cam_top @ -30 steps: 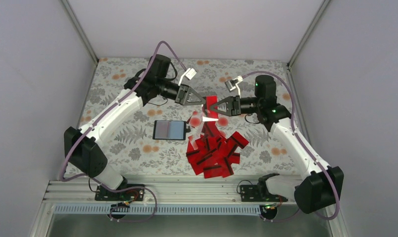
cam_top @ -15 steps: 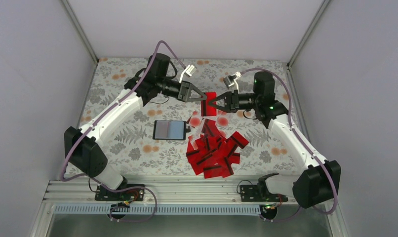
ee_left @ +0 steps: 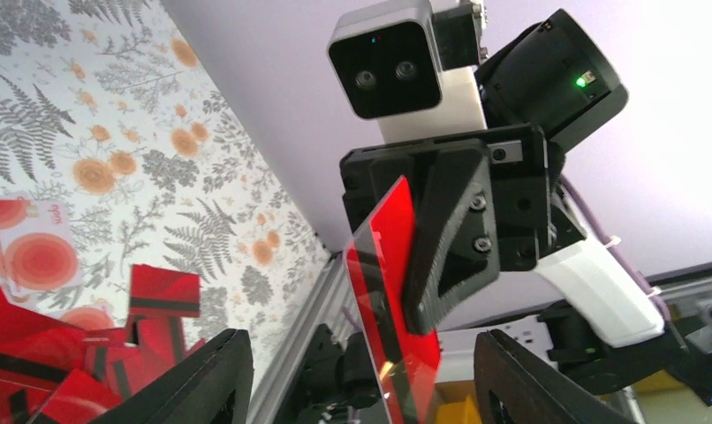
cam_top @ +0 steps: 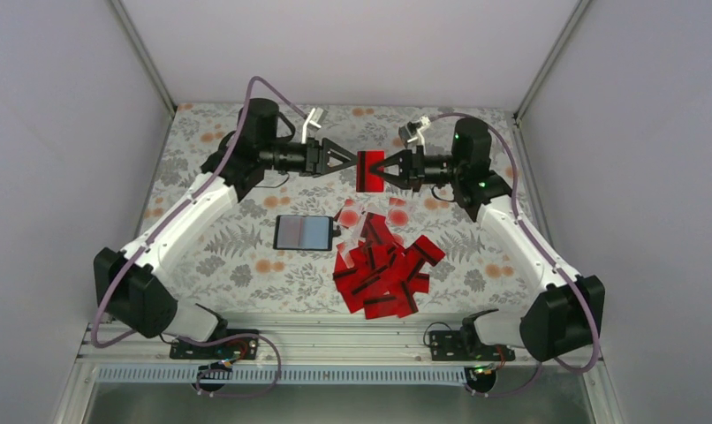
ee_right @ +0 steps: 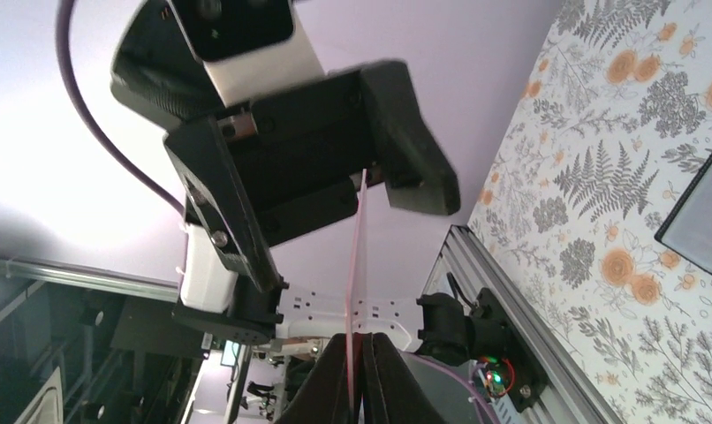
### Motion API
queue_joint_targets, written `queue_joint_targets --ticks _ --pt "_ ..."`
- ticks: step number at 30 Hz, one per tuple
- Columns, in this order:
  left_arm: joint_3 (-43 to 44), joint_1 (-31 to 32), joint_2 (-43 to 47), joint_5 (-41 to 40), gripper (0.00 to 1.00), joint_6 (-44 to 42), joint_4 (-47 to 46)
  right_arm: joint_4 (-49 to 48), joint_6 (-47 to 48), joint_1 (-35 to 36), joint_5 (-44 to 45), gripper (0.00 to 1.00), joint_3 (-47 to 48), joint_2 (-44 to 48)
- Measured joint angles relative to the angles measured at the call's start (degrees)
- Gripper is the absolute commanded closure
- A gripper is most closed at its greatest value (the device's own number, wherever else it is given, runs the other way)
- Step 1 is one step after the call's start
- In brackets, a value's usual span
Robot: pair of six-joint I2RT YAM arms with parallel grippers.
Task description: Put the credit cards into the card holder
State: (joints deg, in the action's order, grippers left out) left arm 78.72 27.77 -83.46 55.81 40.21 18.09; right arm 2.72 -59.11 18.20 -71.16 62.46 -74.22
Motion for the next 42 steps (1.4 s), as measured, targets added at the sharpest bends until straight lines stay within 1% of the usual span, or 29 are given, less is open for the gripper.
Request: queue_joint_targets --ticks 3,7,11,13,16,19,20,22,25,30,31,32,35,36,37,38,42 --pt "-3.3 -0.3 2.6 -0.1 0.43 3.2 -3.8 -0.8 -1.6 0.0 0.5 0.96 1.4 -1.0" --pt "-5.4 -0.3 3.7 0.3 0.44 6.2 -7.7 -1.7 -2.8 0.0 0.7 0.96 3.7 -2.0" --pt "-6.6 -0.3 3.7 0.5 0.50 9.0 -11.1 -2.1 -3.5 0.3 0.7 0.96 4.9 -2.4" --pt "-7.0 -0.3 3.7 0.6 0.55 10.5 -12.9 -2.2 -3.8 0.7 0.8 0.96 5.4 -2.6" --pt "-7.3 -0.3 3.7 0.8 0.63 12.9 -15.7 -2.4 -3.9 1.2 0.9 0.96 6.1 -3.0" --pt "-7.3 -0.3 3.7 1.2 0.84 14.7 -17.6 -2.5 -3.9 1.7 1.1 0.96 6.3 -3.3" --pt "-7.3 -0.3 3.7 1.4 0.89 14.7 -18.3 -2.5 -3.9 1.8 1.1 0.96 6.3 -3.4" --pt "-7.4 -0.3 3.7 1.6 0.95 15.5 -18.9 -2.5 -3.9 1.9 1.1 0.96 6.3 -3.5" --pt "-7.4 -0.3 3.7 1.7 0.97 15.9 -19.4 -2.7 -3.9 2.0 1.1 0.96 6.3 -3.6" --pt "-7.4 -0.3 3.6 1.8 0.97 16.2 -19.6 -2.9 -3.7 2.0 1.1 0.96 6.3 -3.8" --pt "-7.4 -0.3 3.6 1.8 0.98 16.3 -19.6 -2.7 -3.4 2.0 1.1 0.90 6.4 -3.9" --pt "-7.4 -0.3 3.6 1.7 0.98 16.2 -19.6 -2.0 -3.0 2.1 1.0 0.78 6.8 -4.1" --pt "-7.4 -0.5 3.6 1.2 0.98 15.4 -18.8 3.7 0.6 2.1 1.1 0.34 10.6 -5.9" --pt "-7.4 -0.6 3.6 1.0 0.98 14.8 -18.0 5.7 2.4 2.1 1.3 0.24 11.8 -6.6" --pt "-7.4 -0.7 3.7 0.6 0.98 14.0 -16.5 7.7 4.2 2.1 1.5 0.19 12.9 -7.3" --pt "-7.4 -1.1 3.8 0.1 0.98 12.9 -14.7 9.5 5.9 2.1 1.8 0.16 13.4 -7.7" --pt "-7.4 -4.7 5.8 -2.7 0.98 7.2 -5.4 16.1 11.1 2.0 3.8 0.15 13.3 -8.3"
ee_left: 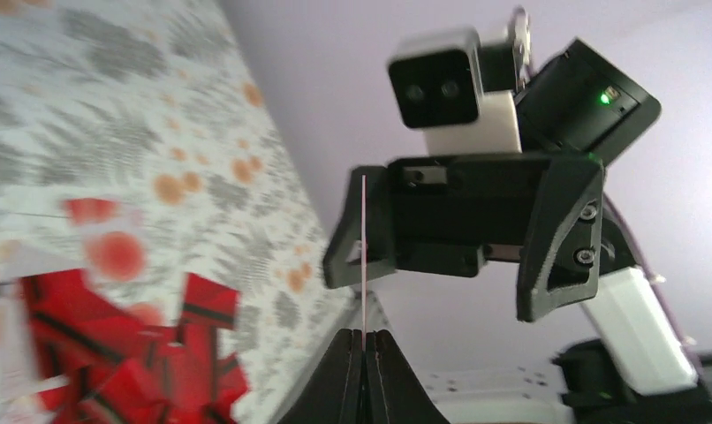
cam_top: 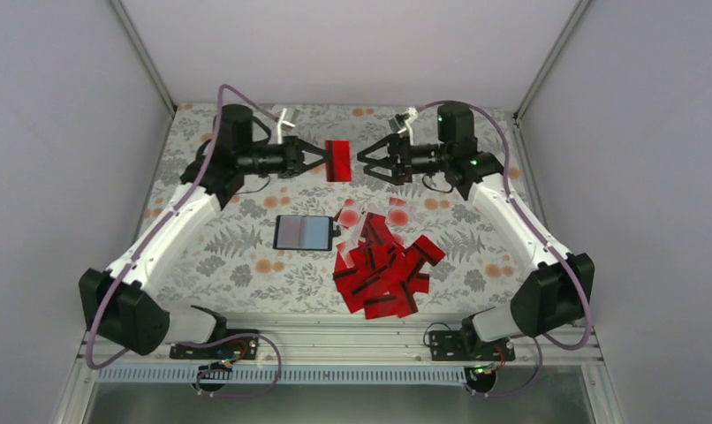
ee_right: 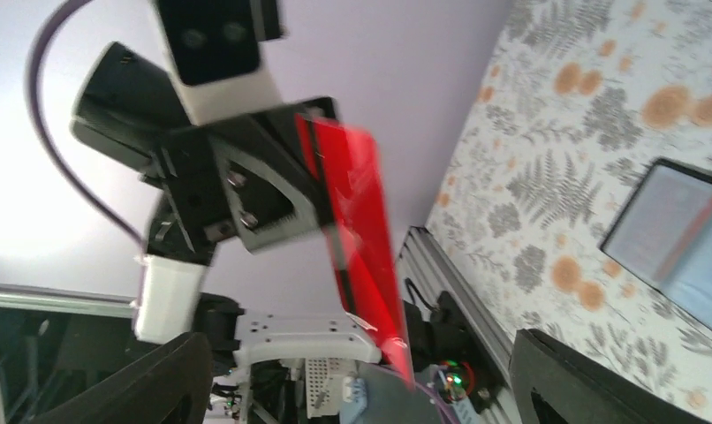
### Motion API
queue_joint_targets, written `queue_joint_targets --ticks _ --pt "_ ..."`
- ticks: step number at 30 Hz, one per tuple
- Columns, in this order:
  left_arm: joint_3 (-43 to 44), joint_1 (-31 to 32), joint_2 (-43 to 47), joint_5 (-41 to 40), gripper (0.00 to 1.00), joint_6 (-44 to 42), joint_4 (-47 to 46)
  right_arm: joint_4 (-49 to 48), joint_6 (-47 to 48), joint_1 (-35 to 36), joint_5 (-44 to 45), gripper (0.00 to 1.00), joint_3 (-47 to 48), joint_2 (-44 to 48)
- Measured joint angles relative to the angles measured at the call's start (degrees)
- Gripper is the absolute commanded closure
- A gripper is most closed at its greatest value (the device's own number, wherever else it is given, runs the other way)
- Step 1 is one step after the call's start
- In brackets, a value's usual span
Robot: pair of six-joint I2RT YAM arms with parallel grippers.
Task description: Put the credit cards into the card holder
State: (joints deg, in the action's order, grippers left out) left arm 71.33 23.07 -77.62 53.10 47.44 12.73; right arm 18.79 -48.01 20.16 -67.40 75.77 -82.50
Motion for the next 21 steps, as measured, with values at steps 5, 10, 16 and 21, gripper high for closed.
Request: queue_joint_targets --ticks 5,10,16,21 --pt "-3.9 -7.1 7.9 -6.3 0.98 -8.5 10.7 4.1 4.4 0.1 3.4 0.17 -3.6 -0.2" --pt "-16.0 -12.7 16.7 -11.3 0.98 -13.3 13.7 4.8 6.6 2.2 7.2 0.19 -8.1 -2.0" --pt "-30.4 -18.4 21.8 -13.6 0.98 -15.4 12.3 4.7 8.8 9.8 13.5 0.21 -10.6 -8.0" --pt "-36.3 -21.7 22.1 -14.0 0.98 -16.7 9.5 5.1 9.9 14.8 18.5 0.23 -10.8 -12.2"
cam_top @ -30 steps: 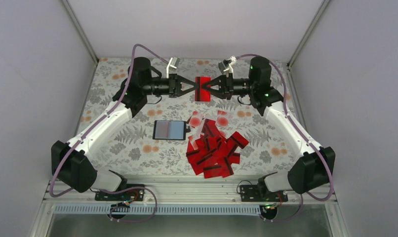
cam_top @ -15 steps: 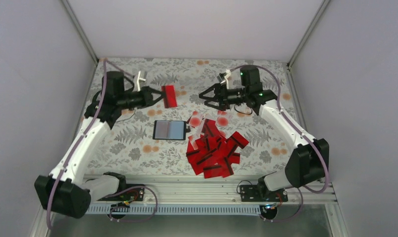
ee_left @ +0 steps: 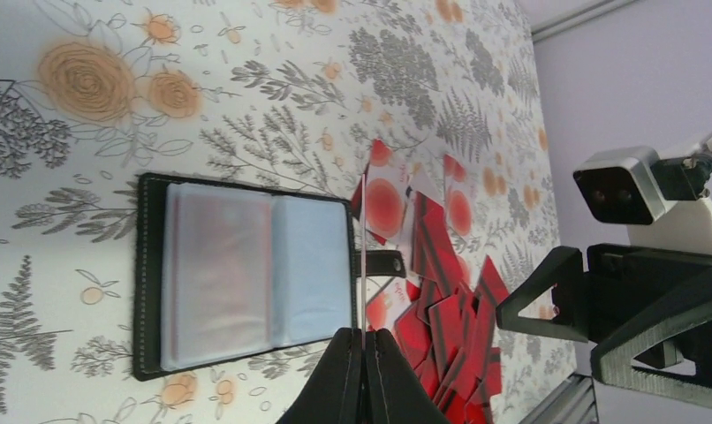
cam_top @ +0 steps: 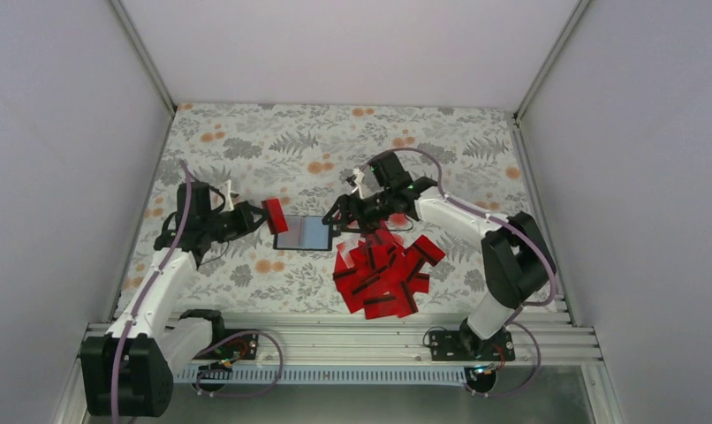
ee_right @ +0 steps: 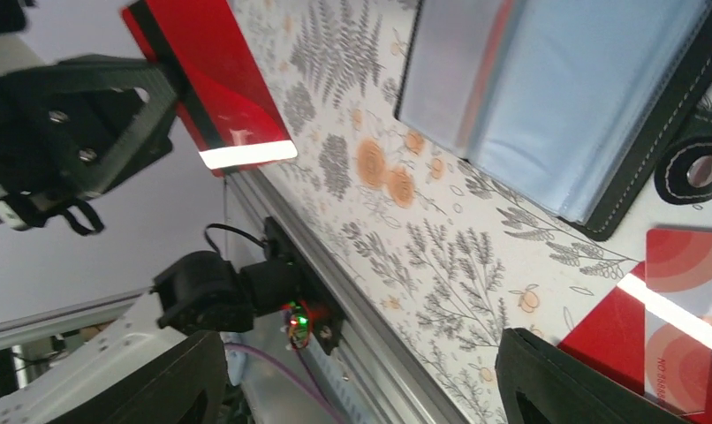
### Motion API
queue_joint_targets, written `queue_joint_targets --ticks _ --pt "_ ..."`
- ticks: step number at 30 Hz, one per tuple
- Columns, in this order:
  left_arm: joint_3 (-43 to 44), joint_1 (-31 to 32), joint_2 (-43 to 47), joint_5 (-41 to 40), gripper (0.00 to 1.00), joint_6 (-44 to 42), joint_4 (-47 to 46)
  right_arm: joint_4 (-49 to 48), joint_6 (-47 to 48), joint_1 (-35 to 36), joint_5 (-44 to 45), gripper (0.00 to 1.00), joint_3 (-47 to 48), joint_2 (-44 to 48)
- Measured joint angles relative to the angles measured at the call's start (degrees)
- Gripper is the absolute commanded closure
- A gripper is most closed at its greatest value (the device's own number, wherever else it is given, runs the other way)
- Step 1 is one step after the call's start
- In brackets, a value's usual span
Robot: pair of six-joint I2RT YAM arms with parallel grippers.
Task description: Put the credit cards into the card holder
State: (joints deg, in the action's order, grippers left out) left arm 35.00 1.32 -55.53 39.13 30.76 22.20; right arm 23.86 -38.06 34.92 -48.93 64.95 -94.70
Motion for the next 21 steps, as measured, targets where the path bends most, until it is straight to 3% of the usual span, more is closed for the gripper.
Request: queue_joint_targets --ticks 13,21 --pt "-5.7 -1.6 -5.5 2.3 0.97 -2.3 -8.7 1.4 0.8 4.7 6.5 0.36 2.5 -10.4" --pt "-9.2 -1.7 -10.8 5.9 0.98 -2.3 -14.9 1.3 1.0 4.7 7.1 0.56 3.2 -14.3"
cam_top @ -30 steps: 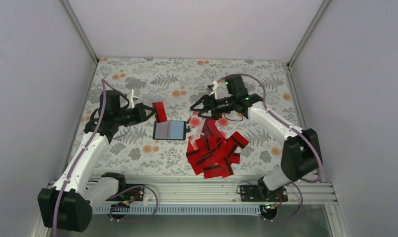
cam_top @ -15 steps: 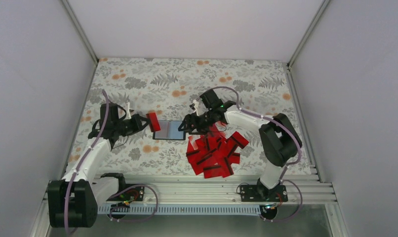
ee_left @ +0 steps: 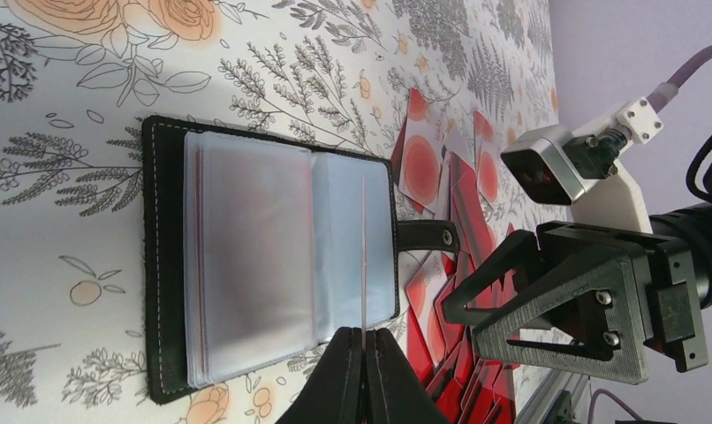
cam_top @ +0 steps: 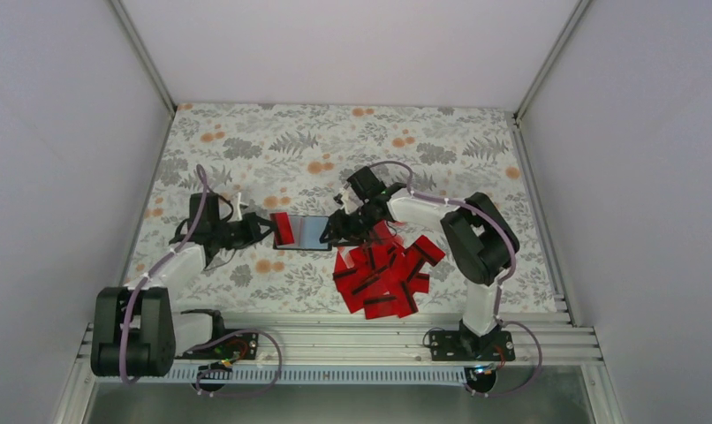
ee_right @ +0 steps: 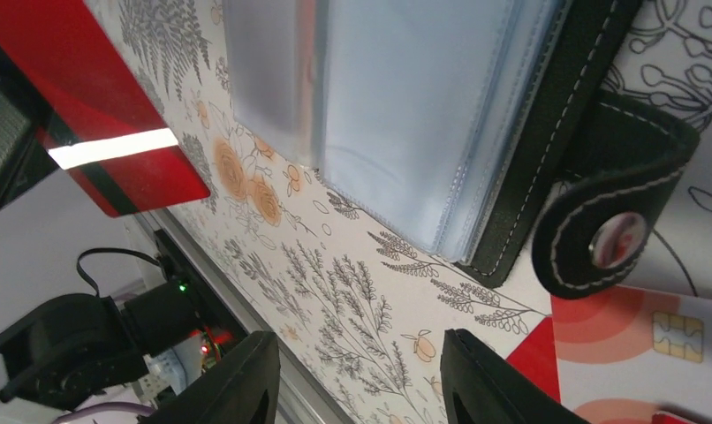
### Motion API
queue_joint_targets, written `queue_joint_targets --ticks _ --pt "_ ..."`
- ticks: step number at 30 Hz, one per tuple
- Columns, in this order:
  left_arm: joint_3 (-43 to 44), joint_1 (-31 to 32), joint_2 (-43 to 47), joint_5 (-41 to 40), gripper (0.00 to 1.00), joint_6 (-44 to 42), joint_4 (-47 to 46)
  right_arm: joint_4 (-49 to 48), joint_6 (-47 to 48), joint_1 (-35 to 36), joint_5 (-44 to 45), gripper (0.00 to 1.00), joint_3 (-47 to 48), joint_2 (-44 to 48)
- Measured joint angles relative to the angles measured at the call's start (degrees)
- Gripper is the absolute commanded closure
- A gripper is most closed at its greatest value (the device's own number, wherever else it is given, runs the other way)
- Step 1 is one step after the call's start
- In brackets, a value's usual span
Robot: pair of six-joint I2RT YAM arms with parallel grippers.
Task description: Put the credit cards into the card holder
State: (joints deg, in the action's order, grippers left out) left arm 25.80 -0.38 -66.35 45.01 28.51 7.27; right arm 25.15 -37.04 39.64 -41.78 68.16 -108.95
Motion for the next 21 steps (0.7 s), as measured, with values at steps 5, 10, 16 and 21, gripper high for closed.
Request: queue_joint_targets --ticks 5,10,16,21 --pt "0.0 0.0 -4.9 1.5 0.98 0.0 -4.3 0.0 0.0 0.0 -0.1 0.64 1.0 -1.0" --pt "0.0 0.0 -9.3 2.3 0.98 -0.1 -7.1 -0.1 0.2 0.0 -0.3 0.69 3.1 -3.2" --pt "0.5 0.3 -13.9 3.3 0.98 -0.3 -10.4 -0.1 0.3 0.1 -0.4 0.72 4.3 -5.8" --pt "1.5 1.2 -16.3 3.7 0.98 -0.2 -12.9 0.0 0.9 0.0 -0.4 0.75 4.7 -7.0"
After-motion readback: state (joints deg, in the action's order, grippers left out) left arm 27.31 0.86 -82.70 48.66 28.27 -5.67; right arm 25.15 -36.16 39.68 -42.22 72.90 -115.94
